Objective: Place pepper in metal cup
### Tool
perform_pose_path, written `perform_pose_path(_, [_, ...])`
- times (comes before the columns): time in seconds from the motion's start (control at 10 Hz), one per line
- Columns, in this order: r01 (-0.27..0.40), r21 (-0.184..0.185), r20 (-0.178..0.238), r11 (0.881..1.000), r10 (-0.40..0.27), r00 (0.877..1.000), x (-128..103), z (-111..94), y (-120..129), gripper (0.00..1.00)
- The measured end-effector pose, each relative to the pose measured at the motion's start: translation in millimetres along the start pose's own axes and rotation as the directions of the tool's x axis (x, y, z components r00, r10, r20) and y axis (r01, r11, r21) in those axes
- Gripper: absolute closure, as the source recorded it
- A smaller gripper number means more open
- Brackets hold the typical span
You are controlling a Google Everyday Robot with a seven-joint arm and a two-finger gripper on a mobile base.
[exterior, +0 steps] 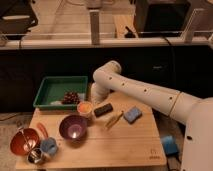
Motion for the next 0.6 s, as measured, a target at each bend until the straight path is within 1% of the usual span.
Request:
perform_pose_path(0.1, [0.038, -0.007, -0.003, 0.999, -0.038, 0.999, -7.6, -0.8, -7.4, 0.78])
perform_pose_path(0.2, [0.069, -0.007, -0.003, 0.998, -0.069, 0.998, -16.0, -3.3, -16.4, 0.70])
perform_pose_path(0.3, [0.121, -0.007, -0.002, 0.993, -0.121, 0.993, -29.8, -5.9, -30.4, 0.58])
perform_pose_path(0.5, [0.214, -0.004, 0.003, 0.977, -0.214, 0.977, -59.2, -8.5, -55.8, 0.40])
perform_pose_path(0.6, [0.278, -0.001, 0.003, 0.961, -0.278, 0.961, -76.7, -10.0, -72.0, 0.28])
